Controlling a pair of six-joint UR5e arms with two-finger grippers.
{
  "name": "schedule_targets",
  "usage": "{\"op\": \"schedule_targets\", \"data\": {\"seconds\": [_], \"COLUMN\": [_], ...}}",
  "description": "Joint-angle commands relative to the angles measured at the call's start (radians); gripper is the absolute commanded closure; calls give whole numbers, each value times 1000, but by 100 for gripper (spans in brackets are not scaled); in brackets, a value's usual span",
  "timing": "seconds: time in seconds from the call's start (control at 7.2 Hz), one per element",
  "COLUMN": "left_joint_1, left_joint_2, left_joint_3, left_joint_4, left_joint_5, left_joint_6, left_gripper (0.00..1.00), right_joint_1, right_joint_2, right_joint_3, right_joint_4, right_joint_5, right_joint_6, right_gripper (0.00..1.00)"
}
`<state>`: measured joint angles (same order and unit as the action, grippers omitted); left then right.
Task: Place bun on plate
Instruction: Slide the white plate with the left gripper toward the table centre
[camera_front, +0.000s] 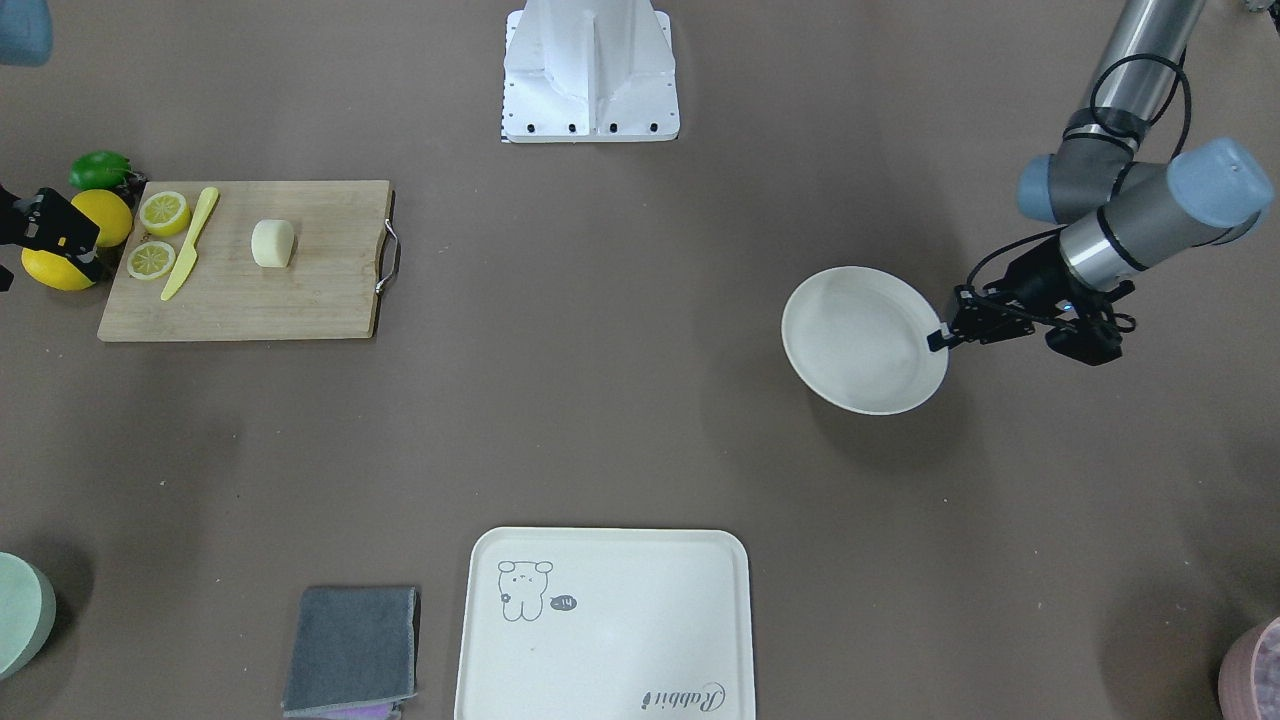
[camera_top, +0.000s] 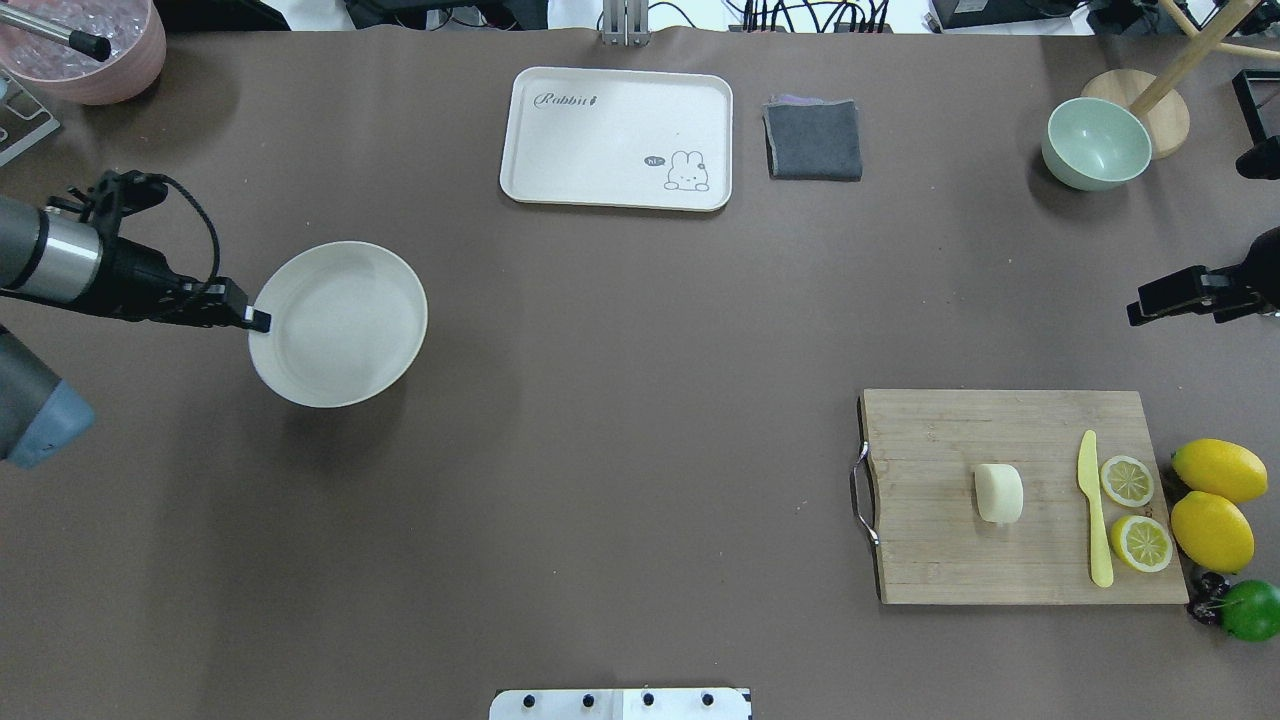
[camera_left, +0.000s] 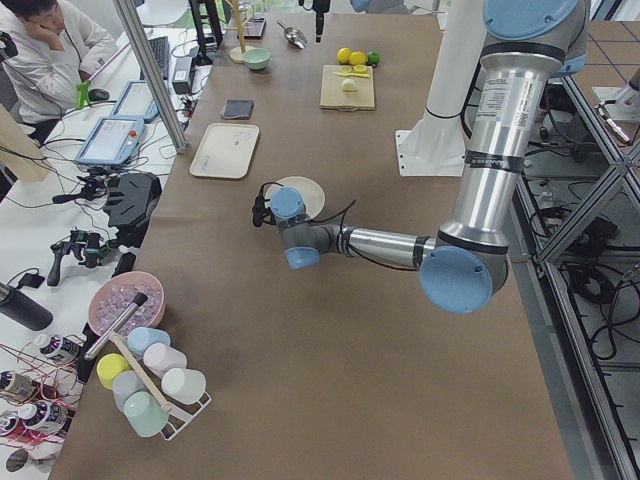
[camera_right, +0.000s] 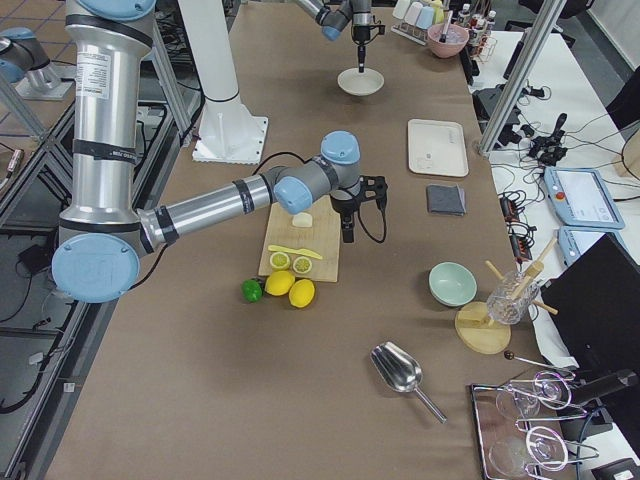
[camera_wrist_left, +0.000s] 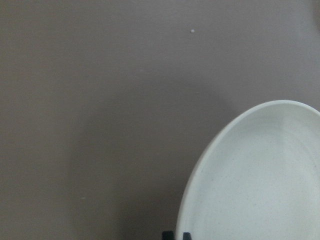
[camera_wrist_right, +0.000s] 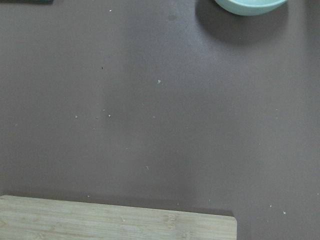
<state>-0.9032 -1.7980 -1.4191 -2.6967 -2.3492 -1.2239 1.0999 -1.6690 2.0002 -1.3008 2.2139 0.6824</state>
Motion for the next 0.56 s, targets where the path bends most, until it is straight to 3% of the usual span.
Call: {"op": "schedule_targets", "data": {"seconds": [0.0,0.14,0.42], "left_joint_1": [127,176,304], "left_joint_2": [-133,-203,-270], "left_joint_3": [-6,-12,-17], "left_joint_4": [52,164,234], "left_joint_5": [107,166,298], "left_joint_6": [-129,-132,-132], "left_gripper": [100,100,100], "right_joint_1": [0,0,-2], "right_joint_2": [0,0,2], "right_joint_3": [-1,-1,-1], "right_joint_4": [0,0,-2], "right_joint_5": [0,0,0], "right_joint_6": [0,0,0], "right_gripper": [0,0,0]}}
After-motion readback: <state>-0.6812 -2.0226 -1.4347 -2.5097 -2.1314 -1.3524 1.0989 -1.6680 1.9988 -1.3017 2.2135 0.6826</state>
